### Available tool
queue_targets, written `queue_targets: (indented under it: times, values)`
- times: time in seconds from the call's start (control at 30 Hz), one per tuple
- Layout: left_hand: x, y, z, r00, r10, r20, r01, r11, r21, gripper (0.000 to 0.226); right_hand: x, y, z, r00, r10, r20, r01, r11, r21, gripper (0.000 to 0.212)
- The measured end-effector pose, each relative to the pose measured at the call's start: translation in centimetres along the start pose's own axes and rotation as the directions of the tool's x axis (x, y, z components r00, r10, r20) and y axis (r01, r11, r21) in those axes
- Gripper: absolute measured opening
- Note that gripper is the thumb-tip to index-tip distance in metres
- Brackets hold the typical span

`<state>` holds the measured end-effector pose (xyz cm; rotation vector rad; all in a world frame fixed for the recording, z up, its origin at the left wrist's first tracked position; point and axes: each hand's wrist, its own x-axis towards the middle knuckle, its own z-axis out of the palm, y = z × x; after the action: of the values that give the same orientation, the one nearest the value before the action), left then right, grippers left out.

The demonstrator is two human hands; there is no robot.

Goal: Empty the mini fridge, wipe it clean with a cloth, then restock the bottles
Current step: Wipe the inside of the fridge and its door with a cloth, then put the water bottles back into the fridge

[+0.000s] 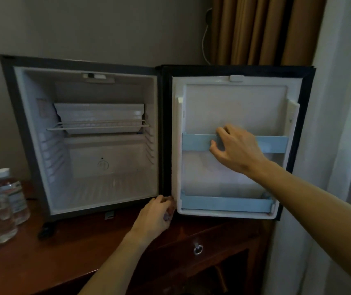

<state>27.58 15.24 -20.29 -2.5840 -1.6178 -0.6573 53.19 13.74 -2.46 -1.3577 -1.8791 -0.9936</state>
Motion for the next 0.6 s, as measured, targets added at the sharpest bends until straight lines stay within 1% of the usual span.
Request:
queue_targets:
  times: [0.1,0.17,0.23,0.3,0.4,0.5,0.57,0.6]
  values:
    - [0.2,-0.3,-4.4,0.999,-0.015,0.033,0.016,0.999,-0.028,0.026,0.5,-1.7,-1.6,0.999,-0.042,0.015,0.041,0.998,0.038,0.034]
    - [0.2,-0.9,-7.2,0.999,-0.045,0.028,0.046,0.998,-0.047,0.019,1.0,-4.1,-2.7,0.992,-0.122,0.016,0.121,0.991,0.055,0.036]
    - [-0.5,-2.0,-10.3,0.996,-0.081,0.026,0.081,0.997,-0.016,0.016,1.2,-7.4,-3.6,0.974,-0.22,0.058,0.214,0.973,0.09,0.032]
    - [-2.0,-3.9,-12.9,0.994,-0.112,0.017,0.112,0.994,0.013,0.016,1.1,-11.4,-3.8,0.948,-0.296,0.118,0.276,0.948,0.159,0.028]
    - [-5.9,-7.5,-16.2,0.977,-0.208,0.038,0.203,0.975,0.094,0.016,0.7,-17.5,-2.5,0.915,-0.347,0.206,0.292,0.922,0.255,0.032]
    - [-12.1,-12.5,-18.8,0.935,-0.354,0.025,0.344,0.921,0.181,0.014,0.9,-23.9,-0.5,0.876,-0.376,0.301,0.252,0.89,0.38,0.039]
    - [-17.0,-16.0,-20.8,0.891,-0.454,0.007,0.443,0.872,0.206,0.012,1.6,-28.1,0.5,0.844,-0.405,0.351,0.23,0.865,0.446,0.044]
    - [-19.6,-17.7,-21.9,0.855,-0.519,-0.006,0.507,0.832,0.225,0.011,2.1,-30.4,0.8,0.826,-0.43,0.365,0.23,0.848,0.476,0.045]
